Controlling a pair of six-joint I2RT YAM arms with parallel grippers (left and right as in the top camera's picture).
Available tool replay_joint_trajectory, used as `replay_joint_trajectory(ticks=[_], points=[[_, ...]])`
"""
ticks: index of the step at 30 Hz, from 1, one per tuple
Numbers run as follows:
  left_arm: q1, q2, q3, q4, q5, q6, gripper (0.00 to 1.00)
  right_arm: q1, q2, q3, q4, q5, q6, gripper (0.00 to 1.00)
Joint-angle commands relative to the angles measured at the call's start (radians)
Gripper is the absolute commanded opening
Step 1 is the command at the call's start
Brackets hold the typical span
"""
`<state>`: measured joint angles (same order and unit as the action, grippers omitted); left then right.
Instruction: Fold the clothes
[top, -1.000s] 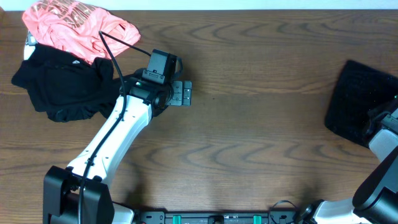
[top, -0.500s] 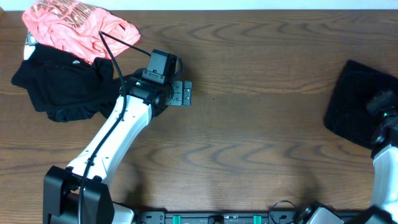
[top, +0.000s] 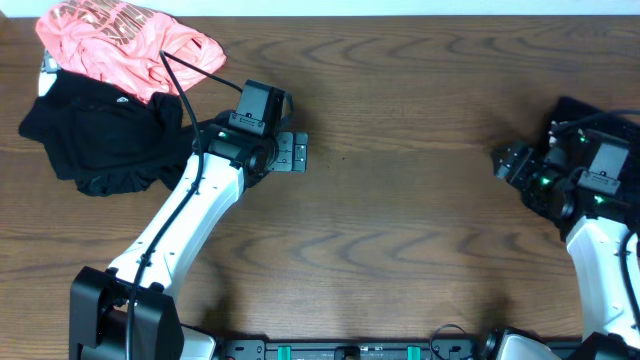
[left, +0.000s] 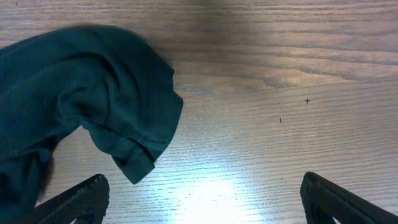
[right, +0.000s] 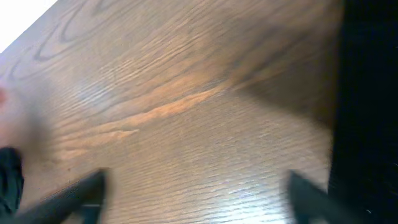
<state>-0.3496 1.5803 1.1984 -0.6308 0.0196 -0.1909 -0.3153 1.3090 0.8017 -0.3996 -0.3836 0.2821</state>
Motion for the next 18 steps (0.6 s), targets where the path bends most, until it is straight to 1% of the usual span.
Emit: replay_joint_trajectory(ticks=[1,2,3,6,10,11,12,13,15,18], points=[[-0.002,-0.012,0.0,-0.006,-0.001,-0.013,0.98,0.016,0.035,0.002,0.007,0.093,0.011,0.46],[-0.002,-0.012,0.0,-0.006,-0.001,-0.013,0.98,0.016,0.05,0.002,0.006,0.131,0.031,0.43],[-0.002,-0.012,0.0,-0.006,-0.001,-0.013,0.98,0.016,0.061,0.002,0.002,0.156,0.042,0.37],[-0.002,-0.012,0.0,-0.006,-0.001,-0.013,0.98,0.016,0.111,0.002,-0.001,0.174,0.046,0.32],[-0.002,-0.012,0.0,-0.005,-0.001,-0.013,0.98,0.016,0.193,0.002,0.005,0.174,0.045,0.33],[-0.002,-0.012,0.0,-0.005,-0.001,-0.013,0.98,0.016,0.213,0.002,0.006,0.174,0.043,0.31],[-0.002,-0.012,0.0,-0.005,-0.001,-0.013,0.98,0.015,0.236,0.002,0.003,0.187,0.042,0.27],[-0.002,-0.012,0.0,-0.005,-0.001,-0.013,0.98,0.015,0.244,0.002,0.0,0.197,0.043,0.26],[-0.002,-0.012,0.0,-0.006,-0.001,-0.013,0.98,0.014,0.255,0.002,-0.017,0.234,0.051,0.24],[-0.001,-0.012,0.0,-0.01,-0.001,-0.013,0.98,0.013,0.253,0.002,-0.062,0.322,0.089,0.24]])
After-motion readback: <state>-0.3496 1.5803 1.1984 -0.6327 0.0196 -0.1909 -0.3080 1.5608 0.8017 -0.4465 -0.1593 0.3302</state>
